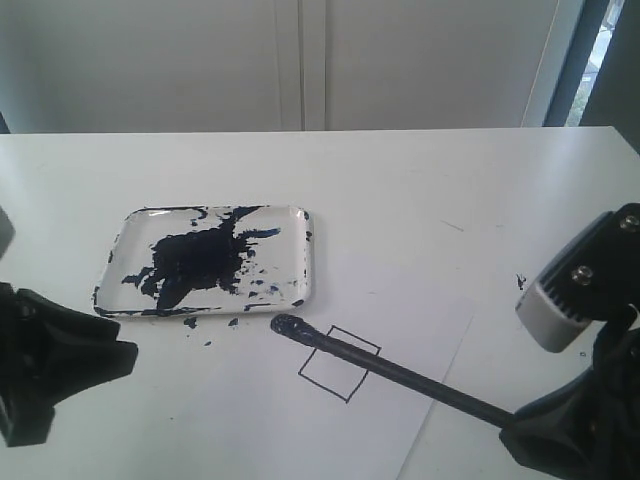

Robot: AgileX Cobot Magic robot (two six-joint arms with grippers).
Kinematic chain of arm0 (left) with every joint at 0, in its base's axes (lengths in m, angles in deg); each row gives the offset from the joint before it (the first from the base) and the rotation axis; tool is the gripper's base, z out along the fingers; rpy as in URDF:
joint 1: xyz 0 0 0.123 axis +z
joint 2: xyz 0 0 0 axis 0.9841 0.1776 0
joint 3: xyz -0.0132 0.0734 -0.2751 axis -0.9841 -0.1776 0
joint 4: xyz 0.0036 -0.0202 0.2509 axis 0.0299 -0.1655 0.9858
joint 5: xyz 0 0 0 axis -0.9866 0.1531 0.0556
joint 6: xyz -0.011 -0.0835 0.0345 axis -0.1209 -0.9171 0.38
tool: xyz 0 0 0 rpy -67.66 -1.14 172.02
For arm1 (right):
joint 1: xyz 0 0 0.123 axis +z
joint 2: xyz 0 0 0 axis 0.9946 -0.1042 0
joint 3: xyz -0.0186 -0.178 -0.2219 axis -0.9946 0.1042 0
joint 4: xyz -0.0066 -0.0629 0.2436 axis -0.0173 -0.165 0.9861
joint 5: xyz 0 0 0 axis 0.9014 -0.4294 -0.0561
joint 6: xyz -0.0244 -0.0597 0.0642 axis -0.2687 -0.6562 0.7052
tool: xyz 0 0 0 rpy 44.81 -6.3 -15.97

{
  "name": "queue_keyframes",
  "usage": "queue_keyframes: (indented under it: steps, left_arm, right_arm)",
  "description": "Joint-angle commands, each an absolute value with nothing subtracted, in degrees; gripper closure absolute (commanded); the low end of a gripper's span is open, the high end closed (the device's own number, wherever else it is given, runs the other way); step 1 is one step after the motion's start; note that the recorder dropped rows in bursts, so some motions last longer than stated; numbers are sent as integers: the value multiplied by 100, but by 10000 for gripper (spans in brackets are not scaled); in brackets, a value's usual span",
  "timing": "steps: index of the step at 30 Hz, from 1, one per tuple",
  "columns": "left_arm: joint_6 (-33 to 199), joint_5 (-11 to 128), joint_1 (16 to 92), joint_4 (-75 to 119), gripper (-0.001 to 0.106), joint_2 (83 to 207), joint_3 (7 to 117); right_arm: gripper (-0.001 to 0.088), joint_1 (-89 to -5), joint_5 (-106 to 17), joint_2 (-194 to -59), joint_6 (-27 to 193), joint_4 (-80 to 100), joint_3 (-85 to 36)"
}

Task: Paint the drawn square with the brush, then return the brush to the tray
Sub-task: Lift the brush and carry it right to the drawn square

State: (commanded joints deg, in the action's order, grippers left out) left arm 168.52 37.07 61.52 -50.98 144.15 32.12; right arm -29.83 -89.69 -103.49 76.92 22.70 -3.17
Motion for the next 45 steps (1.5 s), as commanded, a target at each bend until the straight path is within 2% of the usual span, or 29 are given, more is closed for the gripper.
queue_keyframes:
  steps: [5,9,21,35,45]
  left_arm:
    - [16812,4783,4982,-5098,657,14845,3337]
    - [16812,5188,4590,-5098,652,15184,3543]
    - [16909,5408,4577,-5098,647,16307,3762]
    - [16851,4944,4577,-5218,647,17094,4212]
    - [16876,4959,4577,-5218,647,17715,4212]
  right_arm:
    - [868,-2983,-8996,-10349,7692,2270,-317]
    - [868,-2983,-9094,-10349,7692,2270,-317]
    - [868,-2983,-9347,-10349,7848,2555,-317]
    - [868,-2983,-9513,-10335,7848,2776,-317]
    - [868,-2983,-9803,-10335,8289,2233,-317]
